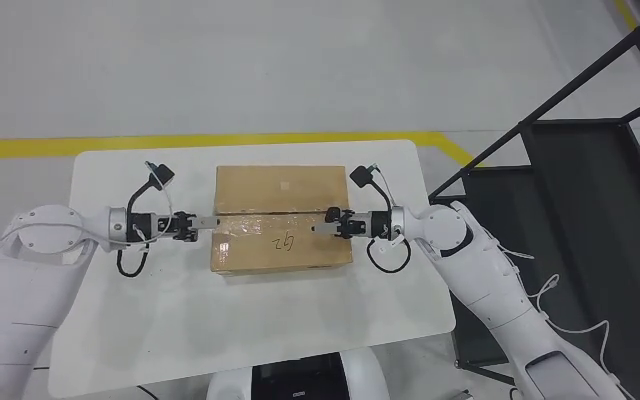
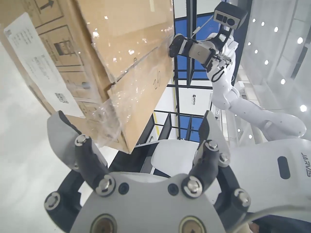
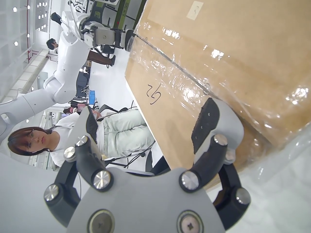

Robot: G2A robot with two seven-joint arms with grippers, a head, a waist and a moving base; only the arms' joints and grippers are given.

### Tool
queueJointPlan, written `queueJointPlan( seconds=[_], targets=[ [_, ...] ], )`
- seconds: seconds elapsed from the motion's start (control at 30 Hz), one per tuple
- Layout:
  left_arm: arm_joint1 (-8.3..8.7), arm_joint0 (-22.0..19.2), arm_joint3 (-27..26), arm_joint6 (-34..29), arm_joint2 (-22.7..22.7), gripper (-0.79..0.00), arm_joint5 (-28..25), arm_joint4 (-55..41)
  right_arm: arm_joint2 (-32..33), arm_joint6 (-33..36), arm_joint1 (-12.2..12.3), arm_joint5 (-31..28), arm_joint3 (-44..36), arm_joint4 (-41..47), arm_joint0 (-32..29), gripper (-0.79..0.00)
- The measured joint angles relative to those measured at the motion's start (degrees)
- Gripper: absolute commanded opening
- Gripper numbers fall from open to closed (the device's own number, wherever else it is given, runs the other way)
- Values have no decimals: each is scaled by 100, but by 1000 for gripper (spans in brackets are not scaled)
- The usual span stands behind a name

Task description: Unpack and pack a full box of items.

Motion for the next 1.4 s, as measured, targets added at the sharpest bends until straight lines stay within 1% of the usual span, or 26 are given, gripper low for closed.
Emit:
queueJointPlan(
  seconds=[0.2,0.33,0.5,0.6,0.77,1.07,1.37,1.4],
  targets=[
    [-13,4,-92,123,-47,0,-213,-147,-9,-16,7,-9,-24,-7,-10,0],
    [-44,-20,-97,107,17,0,-316,-337,-13,-27,12,-2,-27,-7,-12,0],
    [-91,-66,-140,184,63,0,-624,-604,-24,-23,16,4,-19,1,-7,0],
    [-109,-76,-169,185,104,0,-690,-660,-30,-29,18,-2,-12,2,-3,0],
    [-146,-128,-79,157,244,0,-594,-602,-39,-48,22,-21,-3,-1,1,0],
    [-248,-244,61,33,496,0,-679,-960,-34,-56,34,-41,19,9,-4,0],
    [-283,-411,161,-89,698,0,-356,-438,-60,-55,38,-53,25,12,12,0],
    [-284,-437,159,-117,707,-25,-336,-395,-62,-60,39,-51,28,11,13,0]
  ],
)
